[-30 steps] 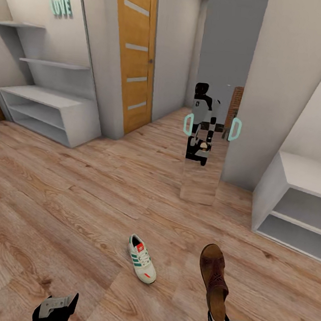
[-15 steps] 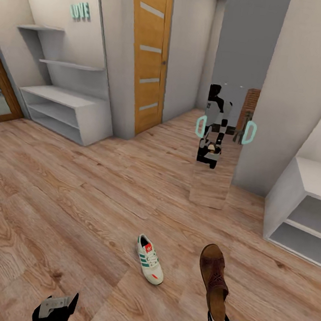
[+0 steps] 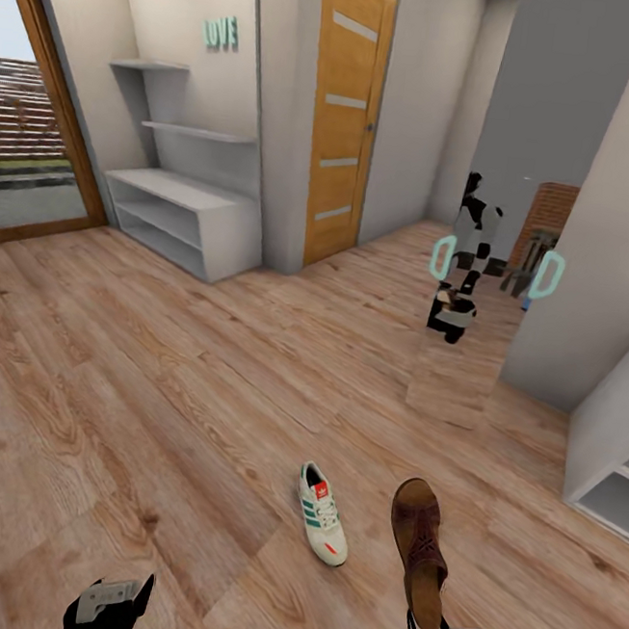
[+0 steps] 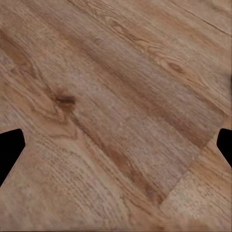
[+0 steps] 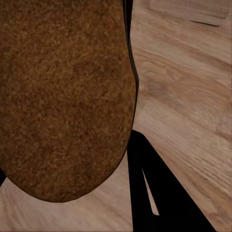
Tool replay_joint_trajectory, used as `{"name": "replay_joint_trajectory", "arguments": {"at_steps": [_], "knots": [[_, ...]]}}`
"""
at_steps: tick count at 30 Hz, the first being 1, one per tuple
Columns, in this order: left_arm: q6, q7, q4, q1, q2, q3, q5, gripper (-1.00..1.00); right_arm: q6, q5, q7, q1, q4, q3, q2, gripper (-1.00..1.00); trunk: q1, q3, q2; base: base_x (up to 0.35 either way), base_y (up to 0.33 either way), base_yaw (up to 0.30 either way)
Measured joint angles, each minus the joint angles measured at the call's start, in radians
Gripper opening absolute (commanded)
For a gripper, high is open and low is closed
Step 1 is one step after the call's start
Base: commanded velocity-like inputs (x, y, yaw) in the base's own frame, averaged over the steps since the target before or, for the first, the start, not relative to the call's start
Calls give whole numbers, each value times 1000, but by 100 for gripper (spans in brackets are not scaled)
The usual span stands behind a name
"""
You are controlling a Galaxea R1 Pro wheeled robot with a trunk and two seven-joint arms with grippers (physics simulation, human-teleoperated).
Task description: Pick up the two gym shoes and the two sandals from the corridor floor and place them onto the hallstand (shoe rack) in the corridor, making sure they are on the rack and not on the floor. Arrange them so the two gym shoes are next to each other and the two sandals are next to each other.
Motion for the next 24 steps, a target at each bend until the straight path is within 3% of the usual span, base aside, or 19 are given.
{"name": "replay_joint_trajectory", "arguments": {"at_steps": [18,24], "knots": [[0,0,0,0,-1,-2,0,100,0,1,0,0,2,2,1,-100,0,0,0,2,0,278],[0,1,0,0,0,-1,3,100,0,1,-1,0,2,2,2,-100,0,0,0,169,5,279]]}}
